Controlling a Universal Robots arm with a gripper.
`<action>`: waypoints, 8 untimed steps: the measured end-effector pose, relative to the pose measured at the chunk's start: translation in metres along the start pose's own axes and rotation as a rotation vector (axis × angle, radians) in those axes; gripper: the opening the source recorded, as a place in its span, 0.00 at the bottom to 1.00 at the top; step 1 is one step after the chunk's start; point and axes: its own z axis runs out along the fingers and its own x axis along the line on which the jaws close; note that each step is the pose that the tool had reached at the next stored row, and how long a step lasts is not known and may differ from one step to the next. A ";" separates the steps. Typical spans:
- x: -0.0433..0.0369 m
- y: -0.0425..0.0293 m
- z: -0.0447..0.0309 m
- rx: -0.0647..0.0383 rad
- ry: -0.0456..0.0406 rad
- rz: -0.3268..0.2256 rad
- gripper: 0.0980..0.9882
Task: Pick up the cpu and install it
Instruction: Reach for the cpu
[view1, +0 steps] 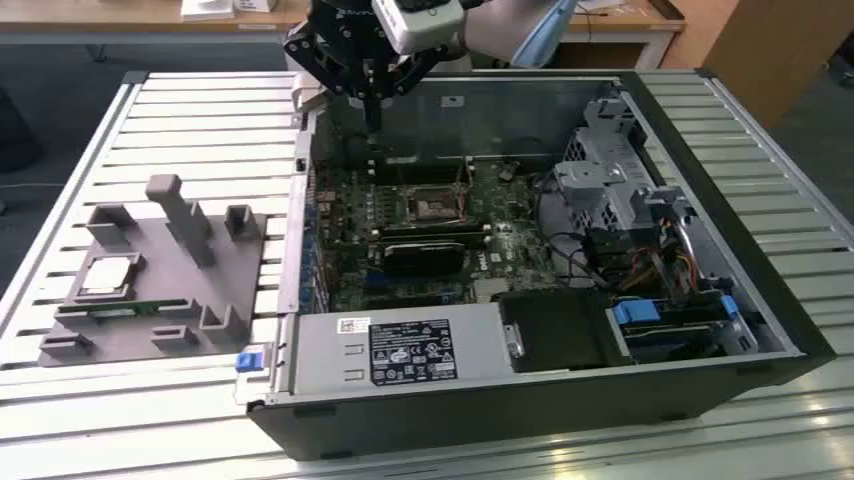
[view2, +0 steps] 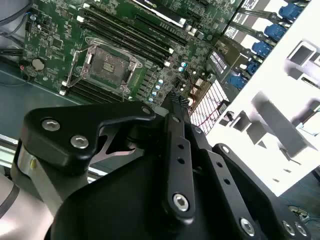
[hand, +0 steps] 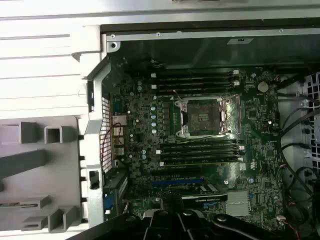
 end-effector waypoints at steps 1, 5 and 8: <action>0.0000 0.0000 0.0000 0.000 0.0000 0.000 0.01; 0.0000 0.0000 0.0000 0.000 0.0000 0.000 0.01; 0.0013 -0.0001 0.0000 0.000 -0.0001 0.000 0.01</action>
